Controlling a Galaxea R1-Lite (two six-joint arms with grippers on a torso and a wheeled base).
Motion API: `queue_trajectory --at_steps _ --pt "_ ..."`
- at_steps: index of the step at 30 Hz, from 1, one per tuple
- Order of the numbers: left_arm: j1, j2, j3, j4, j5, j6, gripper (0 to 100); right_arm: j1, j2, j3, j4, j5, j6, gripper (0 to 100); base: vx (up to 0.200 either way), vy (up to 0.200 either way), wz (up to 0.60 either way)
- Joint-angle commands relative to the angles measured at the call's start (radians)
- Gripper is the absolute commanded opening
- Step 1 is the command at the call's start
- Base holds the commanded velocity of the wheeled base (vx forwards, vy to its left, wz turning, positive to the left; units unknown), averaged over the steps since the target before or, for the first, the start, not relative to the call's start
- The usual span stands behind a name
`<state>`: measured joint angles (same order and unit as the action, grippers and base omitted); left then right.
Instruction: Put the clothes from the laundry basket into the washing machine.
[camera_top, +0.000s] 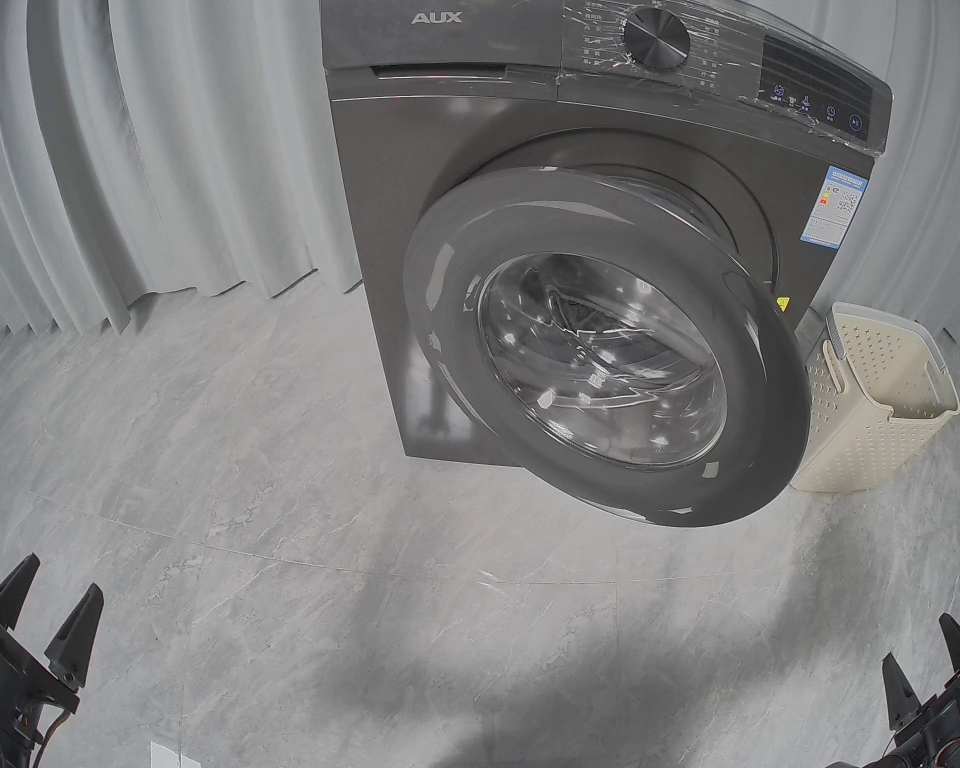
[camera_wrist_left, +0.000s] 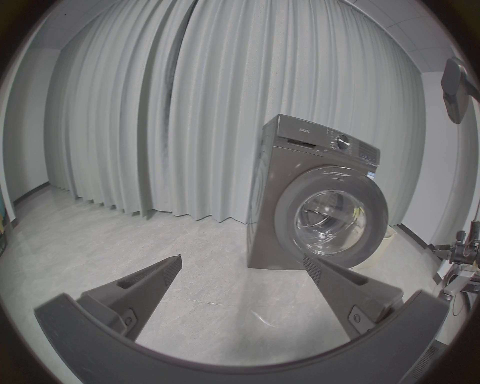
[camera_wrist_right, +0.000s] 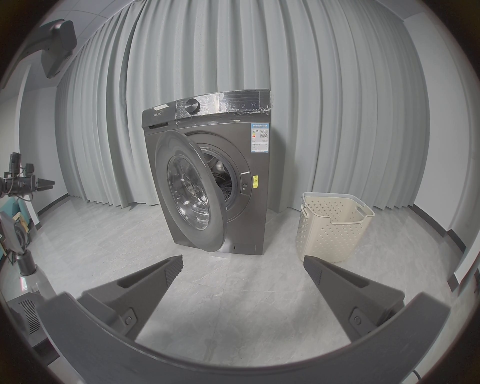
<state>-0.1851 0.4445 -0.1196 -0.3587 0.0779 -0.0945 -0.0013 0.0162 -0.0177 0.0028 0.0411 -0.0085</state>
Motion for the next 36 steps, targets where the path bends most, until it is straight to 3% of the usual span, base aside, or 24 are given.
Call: queue_trajectory --at_steps 1,10,16,19,32,35,36 --pt "0.076 -0.147 0.032 0.043 -0.003 0.001 100 0.0 -0.004 0.018 0.0 0.0 -0.001 100 0.0 0.0 0.0" --pt "0.134 -0.26 0.12 0.086 -0.003 0.021 100 0.0 -0.004 0.018 0.0 0.0 -0.001 100 0.0 0.0 0.0" --pt "0.213 -0.379 0.12 0.254 -0.033 0.024 100 0.001 -0.004 0.018 0.0 0.0 -0.002 100 0.0 0.0 0.0" --pt "0.214 -0.391 0.12 0.305 -0.032 0.022 100 0.001 -0.005 0.018 0.0 0.0 -0.001 100 0.0 0.0 0.0" --pt "0.213 -0.394 0.12 0.328 -0.026 0.03 100 -0.002 -0.004 0.018 0.0 0.0 0.001 100 0.0 0.0 0.0" --pt "0.185 -0.444 0.12 0.357 -0.069 0.108 100 -0.002 -0.004 0.018 0.0 -0.001 -0.001 100 0.0 0.0 0.0" --pt "0.184 -0.444 0.12 0.359 -0.086 0.119 100 -0.002 -0.004 0.018 0.0 0.0 -0.001 100 0.0 0.0 0.0"
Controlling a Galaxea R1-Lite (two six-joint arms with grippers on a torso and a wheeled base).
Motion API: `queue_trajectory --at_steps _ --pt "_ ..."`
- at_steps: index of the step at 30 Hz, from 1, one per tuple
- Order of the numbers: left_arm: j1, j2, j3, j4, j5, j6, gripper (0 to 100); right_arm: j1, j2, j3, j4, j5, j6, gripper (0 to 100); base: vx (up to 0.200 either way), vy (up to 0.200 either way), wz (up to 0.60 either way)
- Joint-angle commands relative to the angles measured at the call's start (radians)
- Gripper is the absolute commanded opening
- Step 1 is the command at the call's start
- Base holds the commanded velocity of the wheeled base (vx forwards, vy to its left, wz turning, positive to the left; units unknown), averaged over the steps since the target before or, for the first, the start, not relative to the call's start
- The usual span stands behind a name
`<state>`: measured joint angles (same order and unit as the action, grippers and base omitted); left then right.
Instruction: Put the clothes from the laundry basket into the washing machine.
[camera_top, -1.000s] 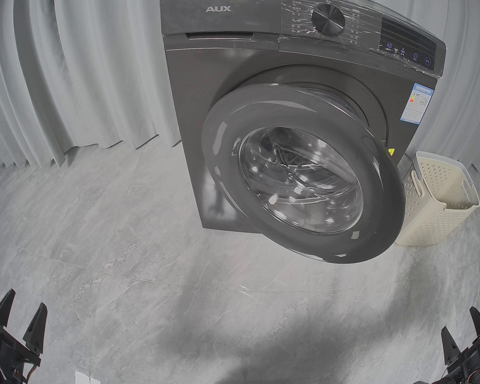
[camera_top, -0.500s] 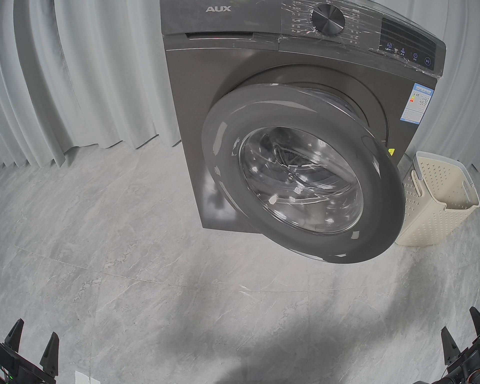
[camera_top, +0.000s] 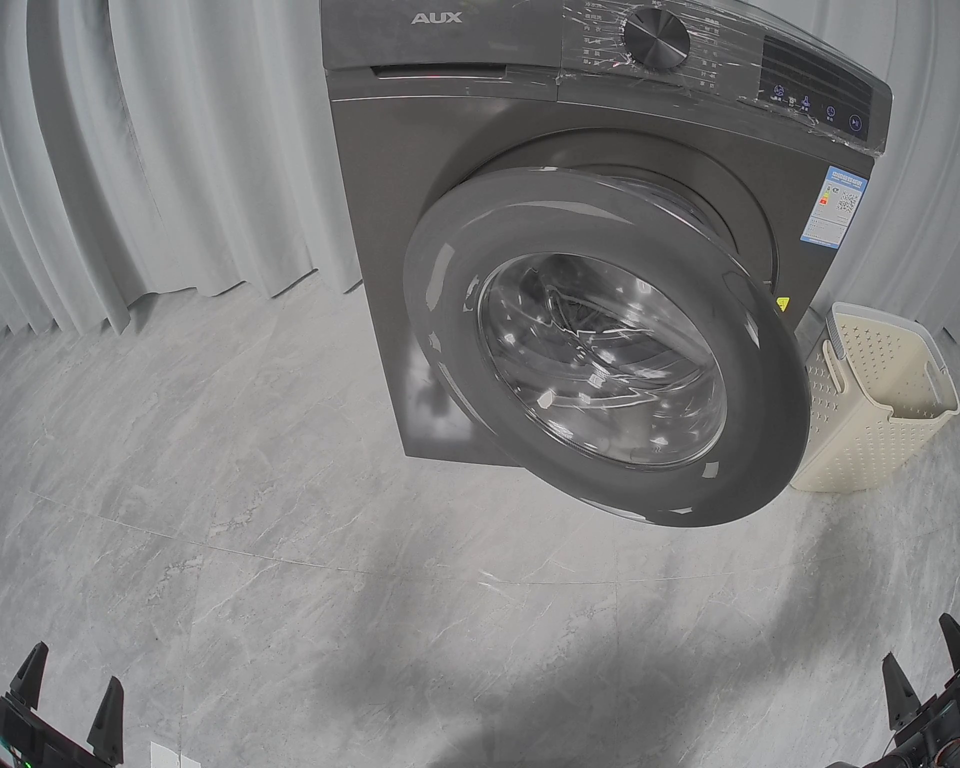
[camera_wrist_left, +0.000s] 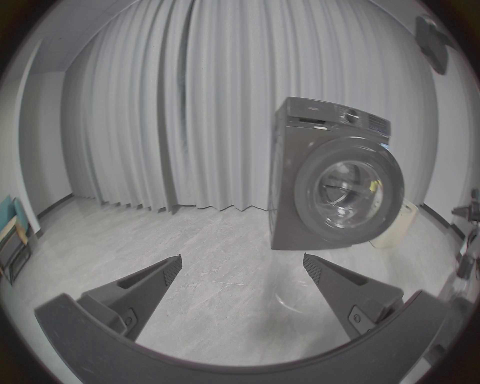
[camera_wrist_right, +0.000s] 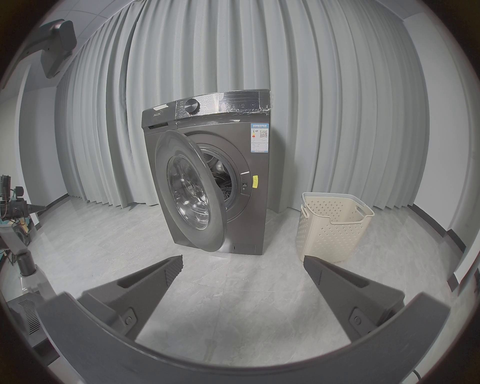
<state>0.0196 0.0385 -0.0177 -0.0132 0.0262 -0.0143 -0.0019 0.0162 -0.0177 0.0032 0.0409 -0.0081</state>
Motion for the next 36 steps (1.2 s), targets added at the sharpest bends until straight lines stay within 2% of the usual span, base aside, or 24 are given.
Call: queue_trajectory --at_steps 1,2,3,6,12,16,19,28,36 --pt "-0.021 -0.039 0.018 0.013 -0.034 0.039 100 -0.001 -0.004 0.018 0.0 0.001 -0.001 100 0.0 0.0 0.0" --pt "-0.021 -0.039 0.018 0.013 -0.034 0.039 100 -0.001 -0.004 0.018 0.0 0.001 -0.001 100 0.0 0.0 0.0" --pt "-0.023 -0.032 0.018 0.013 -0.034 0.011 100 -0.001 -0.004 0.018 0.0 0.002 0.002 100 0.0 0.0 0.0" --pt "-0.023 -0.032 0.018 0.013 -0.032 0.011 100 0.0 -0.005 0.018 0.0 0.002 0.003 100 0.0 0.0 0.0" --pt "-0.023 -0.032 0.018 0.012 -0.031 -0.015 100 -0.001 -0.004 0.018 0.0 0.008 -0.004 100 0.0 0.0 0.0" --pt "-0.023 -0.032 0.018 0.012 -0.031 -0.018 100 0.003 -0.005 0.018 0.001 0.01 -0.001 100 0.0 0.0 0.0" --pt "-0.023 -0.032 0.018 0.012 -0.031 -0.015 100 -0.001 -0.005 0.018 0.0 0.01 0.0 100 0.0 0.0 -0.6" --pt "-0.023 -0.032 0.018 0.012 -0.031 -0.016 100 -0.001 -0.004 0.018 0.0 0.007 0.002 100 0.0 0.0 0.0" --pt "-0.023 -0.032 0.018 0.012 -0.031 -0.015 100 -0.001 -0.004 0.018 0.0 0.008 -0.007 100 0.0 -0.2 0.0"
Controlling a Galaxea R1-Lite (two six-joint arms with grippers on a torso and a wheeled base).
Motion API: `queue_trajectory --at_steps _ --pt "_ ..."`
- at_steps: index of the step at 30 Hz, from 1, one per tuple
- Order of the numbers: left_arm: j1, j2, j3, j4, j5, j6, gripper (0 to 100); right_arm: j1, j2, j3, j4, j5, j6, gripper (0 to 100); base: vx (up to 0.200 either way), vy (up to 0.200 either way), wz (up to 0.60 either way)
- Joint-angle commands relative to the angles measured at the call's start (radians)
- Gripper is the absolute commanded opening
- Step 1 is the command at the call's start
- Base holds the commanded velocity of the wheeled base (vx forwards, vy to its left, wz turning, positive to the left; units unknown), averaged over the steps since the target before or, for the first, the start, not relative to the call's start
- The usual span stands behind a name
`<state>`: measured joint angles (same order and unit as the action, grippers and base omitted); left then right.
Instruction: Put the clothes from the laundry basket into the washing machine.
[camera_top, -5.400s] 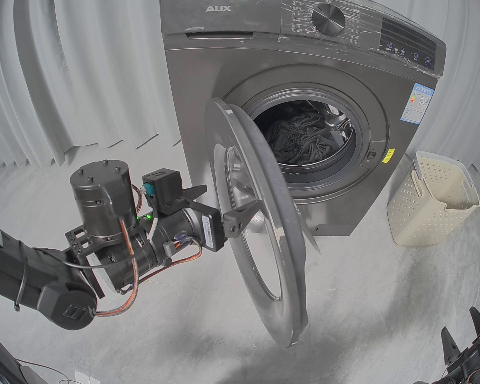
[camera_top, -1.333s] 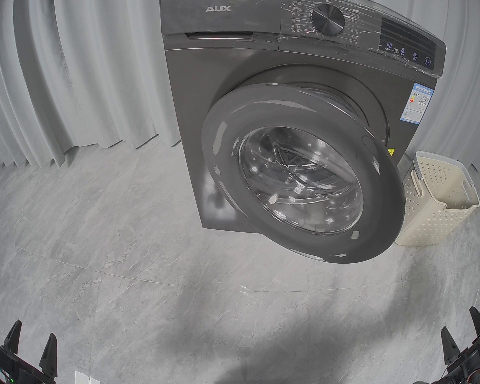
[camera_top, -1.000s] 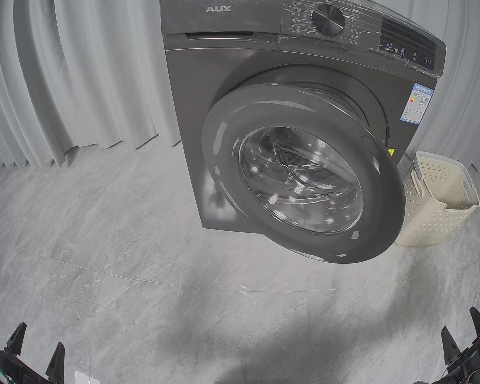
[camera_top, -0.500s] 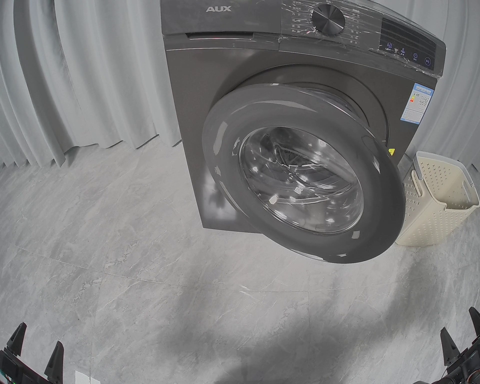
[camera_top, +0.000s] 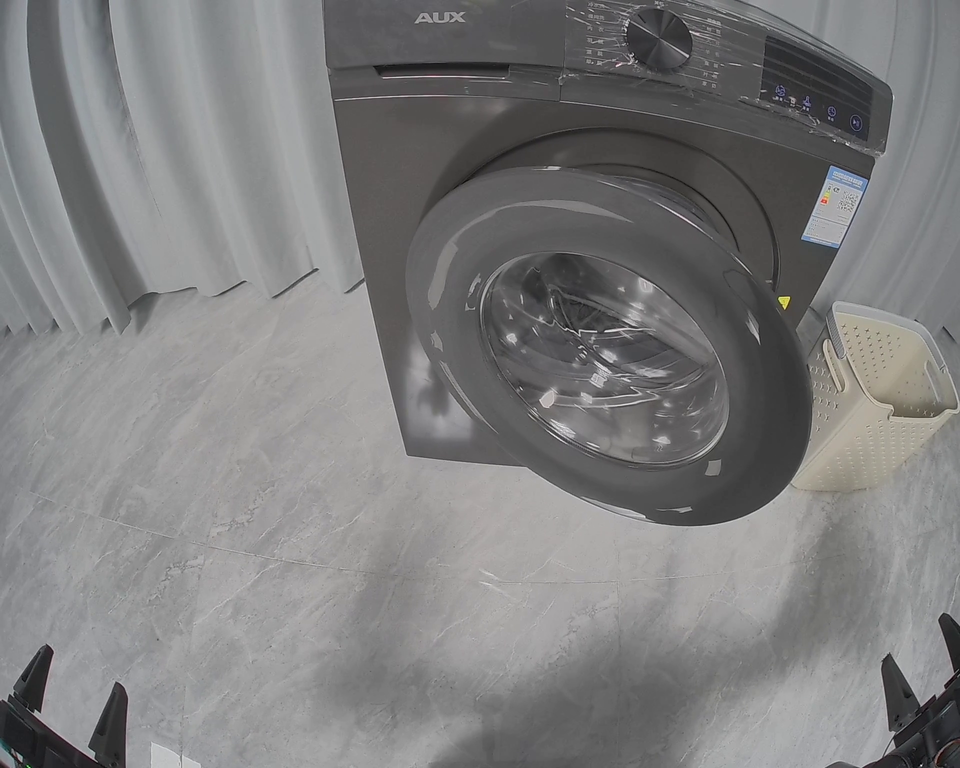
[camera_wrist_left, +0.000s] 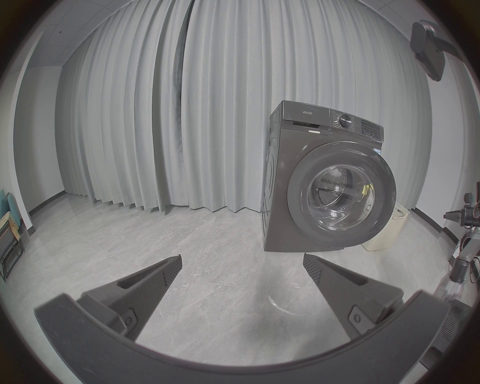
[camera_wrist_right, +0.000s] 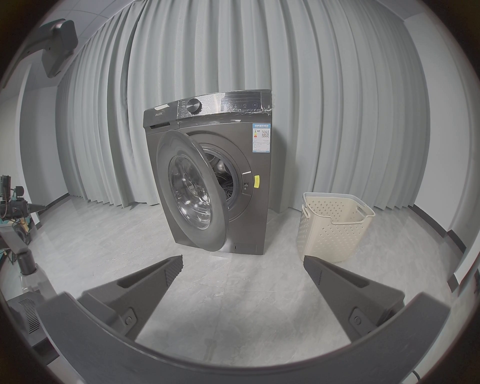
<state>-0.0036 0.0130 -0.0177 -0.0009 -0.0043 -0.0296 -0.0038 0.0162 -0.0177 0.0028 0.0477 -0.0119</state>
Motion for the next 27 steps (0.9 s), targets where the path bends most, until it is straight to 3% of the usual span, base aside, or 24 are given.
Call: queue_trajectory --at_steps 1,4,22,27 --pt "0.001 -0.007 0.018 -0.001 0.0 -0.003 100 0.001 -0.004 0.018 -0.001 0.003 -0.008 100 0.0 -0.2 0.0" --pt "0.001 -0.007 0.018 -0.001 0.0 -0.006 100 0.001 -0.005 0.018 -0.001 0.001 -0.003 100 0.0 -0.2 0.0" --pt "0.001 -0.007 0.018 -0.001 0.0 0.0 100 0.001 -0.004 0.018 0.002 0.001 0.003 100 0.0 0.0 -0.1" --pt "0.002 -0.005 0.018 -0.001 0.0 0.002 100 0.001 -0.005 0.016 0.006 0.001 0.0 100 0.0 -0.2 0.0"
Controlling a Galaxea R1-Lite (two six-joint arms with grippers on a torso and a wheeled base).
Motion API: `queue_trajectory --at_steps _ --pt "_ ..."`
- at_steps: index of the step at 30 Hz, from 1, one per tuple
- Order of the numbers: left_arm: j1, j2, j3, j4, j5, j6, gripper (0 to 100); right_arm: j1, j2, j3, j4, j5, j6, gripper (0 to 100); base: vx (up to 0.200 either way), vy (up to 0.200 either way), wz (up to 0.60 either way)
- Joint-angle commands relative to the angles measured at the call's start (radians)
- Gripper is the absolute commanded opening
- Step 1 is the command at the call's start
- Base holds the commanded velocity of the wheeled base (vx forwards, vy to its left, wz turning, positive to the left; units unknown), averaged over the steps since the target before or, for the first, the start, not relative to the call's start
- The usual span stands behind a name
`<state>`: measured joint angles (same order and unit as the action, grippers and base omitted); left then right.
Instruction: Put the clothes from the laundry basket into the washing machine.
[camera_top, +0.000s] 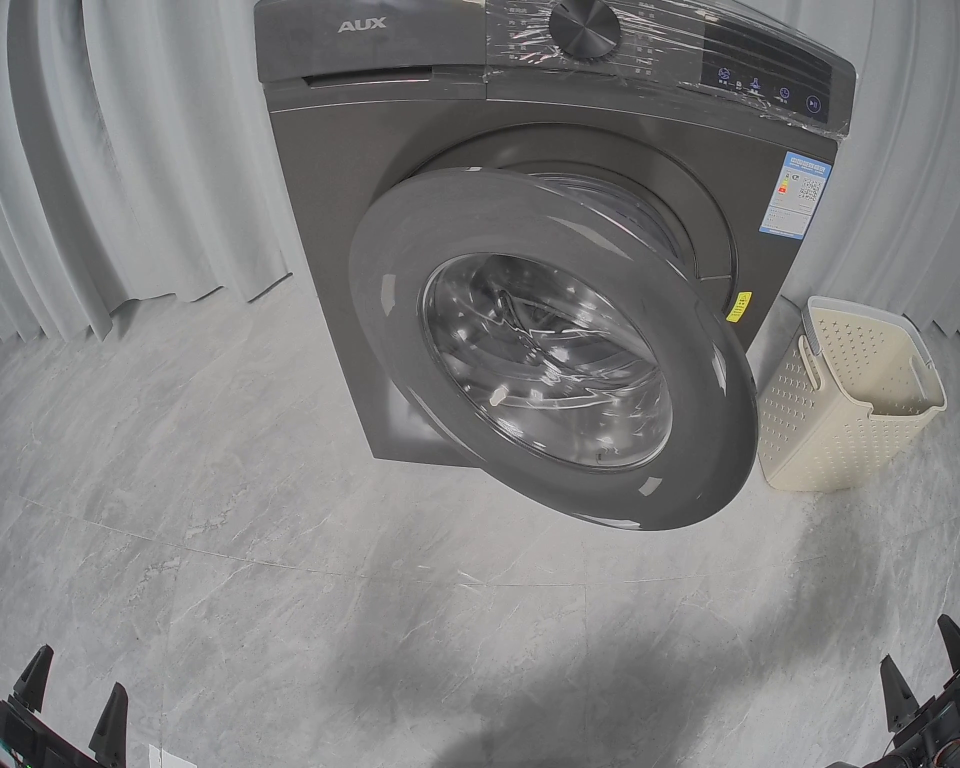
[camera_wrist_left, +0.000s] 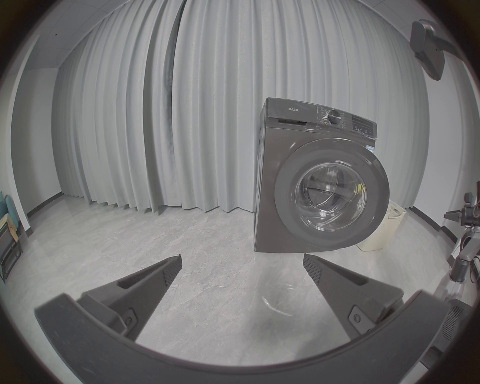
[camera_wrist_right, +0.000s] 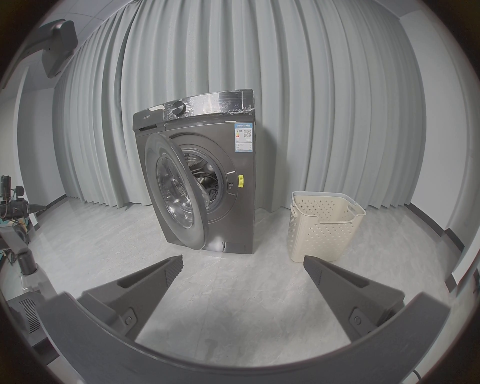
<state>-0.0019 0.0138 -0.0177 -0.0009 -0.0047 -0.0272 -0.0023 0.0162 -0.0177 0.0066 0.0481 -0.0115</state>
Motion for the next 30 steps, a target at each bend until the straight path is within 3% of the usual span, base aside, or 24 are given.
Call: queue_trajectory --at_steps 1,6,11,13,15,16,20,22,23,26,30 --pt "0.0 -0.006 0.018 -0.001 0.0 0.0 100 -0.001 -0.007 0.016 0.004 0.001 -0.001 100 0.0 -0.2 0.0" --pt "0.0 -0.008 0.018 -0.001 -0.001 0.0 100 0.001 -0.009 0.01 -0.016 0.01 0.001 100 0.0 -0.12 0.0" --pt "0.0 -0.008 0.018 -0.001 -0.003 0.01 100 0.016 0.076 -0.203 -0.088 0.032 0.028 100 0.0 0.0 0.0" --pt "0.0 -0.008 0.018 0.001 -0.006 0.013 100 0.025 0.128 -0.208 -0.088 0.041 0.03 100 0.0 0.0 0.0" --pt "0.0 -0.008 0.018 0.001 -0.006 0.015 100 0.062 0.271 -0.171 -0.103 0.095 0.03 100 0.0 0.0 0.0" --pt "0.0 -0.008 0.018 0.001 -0.006 0.015 100 0.062 0.271 -0.171 -0.103 0.095 0.03 100 0.0 0.0 0.0" --pt "0.0 -0.008 0.018 -0.001 -0.006 0.013 100 0.151 0.545 -0.162 -0.189 0.194 0.013 100 0.0 0.0 0.0" --pt "0.0 -0.008 0.018 0.001 -0.008 0.015 100 0.179 0.594 -0.166 -0.226 0.211 0.018 100 0.0 0.0 0.0" --pt "0.0 -0.008 0.018 0.001 -0.012 0.016 100 0.252 0.716 -0.176 -0.333 0.225 0.039 100 0.0 0.0 0.0" --pt "0.0 -0.008 0.018 0.001 -0.014 0.018 100 0.375 0.866 -0.177 -0.488 0.217 0.088 100 0.0 0.0 0.0" --pt "-0.001 -0.008 0.018 0.001 -0.014 0.016 100 0.458 1.028 -0.188 -0.611 0.177 0.099 100 0.0 0.0 0.0"
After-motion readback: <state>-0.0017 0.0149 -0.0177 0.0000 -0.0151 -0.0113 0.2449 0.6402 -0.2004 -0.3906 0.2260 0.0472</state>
